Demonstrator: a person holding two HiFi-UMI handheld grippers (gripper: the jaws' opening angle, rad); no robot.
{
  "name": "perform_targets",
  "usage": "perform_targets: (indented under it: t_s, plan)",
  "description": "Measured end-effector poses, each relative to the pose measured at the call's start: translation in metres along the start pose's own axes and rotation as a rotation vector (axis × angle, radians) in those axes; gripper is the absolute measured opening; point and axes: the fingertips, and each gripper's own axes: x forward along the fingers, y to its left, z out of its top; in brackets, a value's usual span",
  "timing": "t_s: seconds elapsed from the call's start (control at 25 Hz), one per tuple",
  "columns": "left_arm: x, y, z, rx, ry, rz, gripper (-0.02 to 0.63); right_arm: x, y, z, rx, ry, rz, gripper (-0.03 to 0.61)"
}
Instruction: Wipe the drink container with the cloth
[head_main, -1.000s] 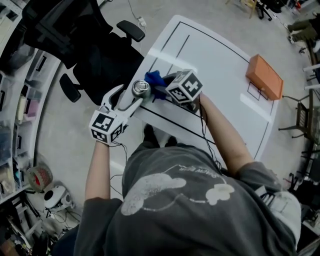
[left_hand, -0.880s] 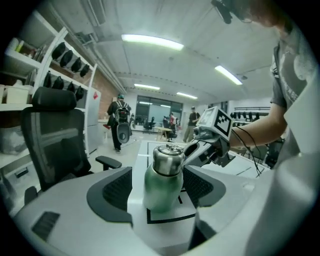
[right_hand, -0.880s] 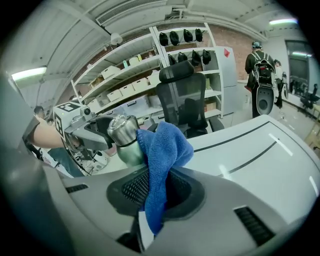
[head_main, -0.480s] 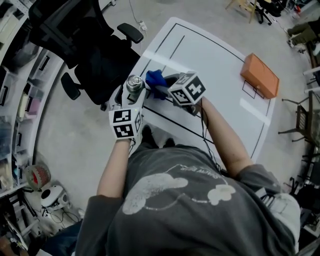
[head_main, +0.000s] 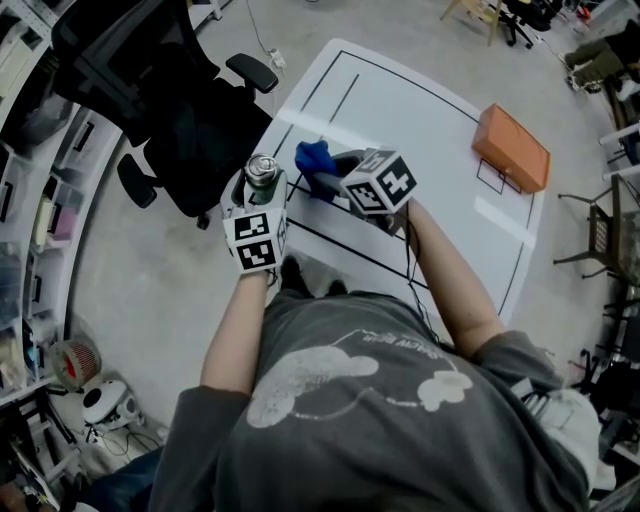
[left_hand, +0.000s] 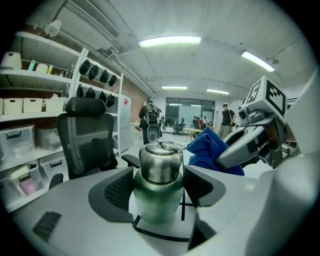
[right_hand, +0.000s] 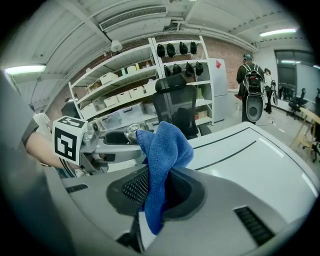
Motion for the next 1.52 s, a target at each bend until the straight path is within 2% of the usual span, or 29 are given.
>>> perform_targets:
  t_s: [0.32, 0.56, 0.76, 1.04, 1.2, 1.32, 1.52]
  plan:
    - [0.0, -0.004, 0.001, 0.081, -0.01, -0.193, 0.305, 0.014, -0.005, 0.021, -0.035, 0.01, 0.025, 0.058]
    - [-0.001, -0.004, 0.001, 0.143, 0.011, -0.338, 0.305, 0.037, 0.0, 0.04, -0.09, 0.027, 0.086, 0.058]
    - [-0.003, -0.003, 0.001, 0.199, 0.025, -0.47, 0.305, 0.055, 0.017, 0.049, -0.162, 0.05, 0.187, 0.058]
    - [-0.002, -0.003, 0.002, 0.286, 0.053, -0.656, 0.305, 0.07, 0.022, 0.055, -0.307, 0.095, 0.256, 0.058]
    - [-0.003, -0.003, 0.001, 0.311, 0.052, -0.716, 0.305, 0.075, 0.02, 0.055, -0.299, 0.126, 0.321, 0.057]
    - [-0.003, -0.003, 0.001, 0.329, 0.049, -0.766, 0.305, 0.083, 0.014, 0.056, -0.281, 0.148, 0.331, 0.056]
    - [-0.004, -0.001, 0.0, 0.364, 0.054, -0.859, 0.305, 0.096, 0.009, 0.052, -0.182, 0.18, 0.386, 0.054]
